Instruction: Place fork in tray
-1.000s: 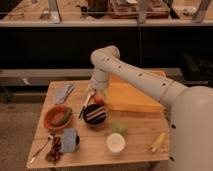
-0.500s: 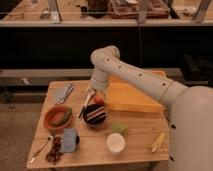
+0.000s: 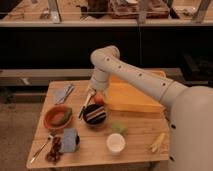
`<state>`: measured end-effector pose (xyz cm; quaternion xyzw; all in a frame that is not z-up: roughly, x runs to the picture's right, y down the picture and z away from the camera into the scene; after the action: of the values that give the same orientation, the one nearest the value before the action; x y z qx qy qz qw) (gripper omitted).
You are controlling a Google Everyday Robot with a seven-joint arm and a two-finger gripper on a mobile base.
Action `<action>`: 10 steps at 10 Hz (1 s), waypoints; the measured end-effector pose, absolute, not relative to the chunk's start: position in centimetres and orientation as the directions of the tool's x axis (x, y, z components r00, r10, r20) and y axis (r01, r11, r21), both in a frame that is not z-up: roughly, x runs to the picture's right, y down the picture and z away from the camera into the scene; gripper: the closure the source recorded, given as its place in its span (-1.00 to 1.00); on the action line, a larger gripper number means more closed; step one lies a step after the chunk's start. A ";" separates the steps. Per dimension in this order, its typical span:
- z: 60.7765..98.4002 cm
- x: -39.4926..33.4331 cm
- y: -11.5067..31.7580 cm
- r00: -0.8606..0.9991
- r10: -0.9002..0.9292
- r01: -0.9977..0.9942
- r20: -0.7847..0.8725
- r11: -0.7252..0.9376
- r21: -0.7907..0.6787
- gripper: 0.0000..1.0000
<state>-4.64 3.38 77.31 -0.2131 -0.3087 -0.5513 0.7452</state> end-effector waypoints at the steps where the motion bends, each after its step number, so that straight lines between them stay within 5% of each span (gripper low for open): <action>1: 77.0 -5.2 3.6 0.184 -0.694 0.959 0.696 0.281 0.027 -0.31; 10: 74.7 -24.7 12.0 -0.103 -0.706 0.990 0.700 -0.009 0.137 -0.31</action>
<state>-24.65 11.96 74.67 -0.2263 -0.3138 -0.6733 0.6301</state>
